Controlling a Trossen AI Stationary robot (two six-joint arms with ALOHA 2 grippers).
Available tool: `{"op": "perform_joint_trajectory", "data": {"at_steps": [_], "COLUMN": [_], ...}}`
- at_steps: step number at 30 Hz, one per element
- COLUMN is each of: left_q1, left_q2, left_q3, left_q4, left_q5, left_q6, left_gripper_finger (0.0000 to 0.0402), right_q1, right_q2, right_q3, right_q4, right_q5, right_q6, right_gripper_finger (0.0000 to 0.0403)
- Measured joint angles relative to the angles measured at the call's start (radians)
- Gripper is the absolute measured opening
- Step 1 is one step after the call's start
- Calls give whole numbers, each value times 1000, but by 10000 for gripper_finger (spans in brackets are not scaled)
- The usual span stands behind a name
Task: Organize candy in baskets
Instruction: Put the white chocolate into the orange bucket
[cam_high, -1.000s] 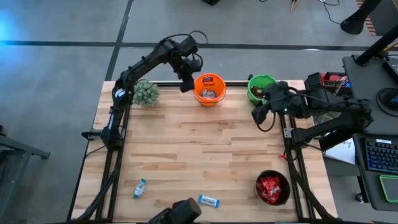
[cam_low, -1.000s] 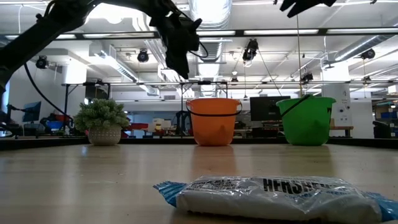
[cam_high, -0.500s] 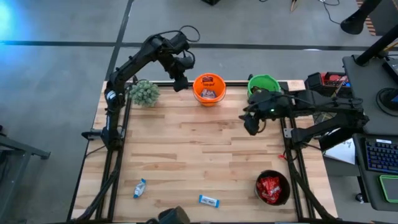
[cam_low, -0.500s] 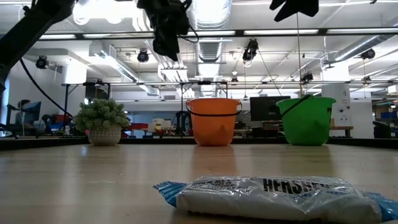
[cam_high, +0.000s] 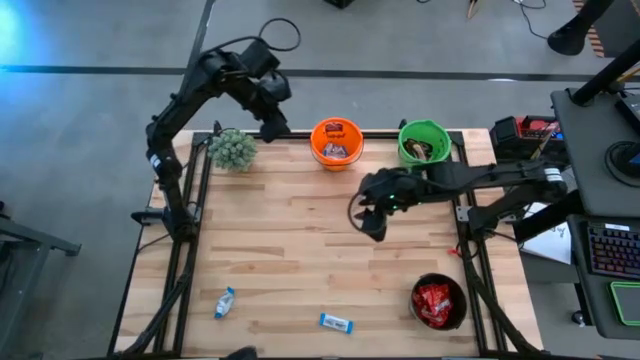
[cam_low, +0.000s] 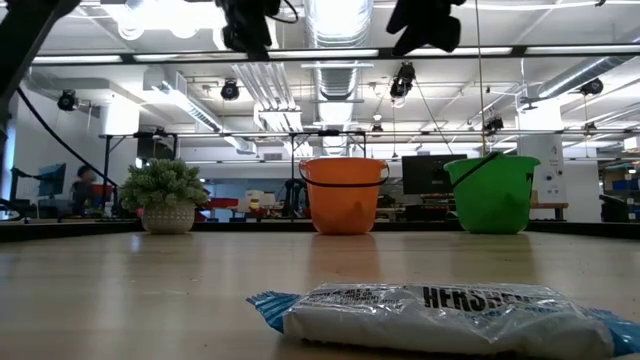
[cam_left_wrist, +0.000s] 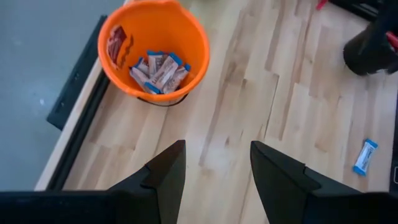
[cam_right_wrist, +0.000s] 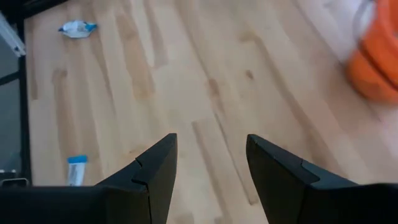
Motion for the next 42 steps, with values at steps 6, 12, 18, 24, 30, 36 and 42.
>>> {"op": "perform_joint_trajectory", "data": {"at_steps": [6,12,18,24,30,36,42], "left_q1": [0,0,1,3,3,2,2], "left_q2": [-50,-62,-62,-72,-73,-73,-74], "left_q3": [0,0,0,-1,-1,-3,-12], "left_q4": [0,0,0,0,0,0,0], "left_q5": [-1,-1,-1,-49,-106,-104,-103], "left_q6": [28,59,75,78,78,78,71], "left_gripper_finger": [162,162,162,162,162,162,162], "right_q1": [28,76,163,245,307,325,350], "right_q2": [89,192,312,389,406,405,467], "right_q3": [9,12,12,12,12,8,2], "right_q4": [84,100,105,130,235,239,294], "right_q5": [-97,-145,-145,-145,-174,-174,-171], "right_q6": [14,74,152,221,232,252,293], "right_gripper_finger": [182,182,182,182,182,182,182]}}
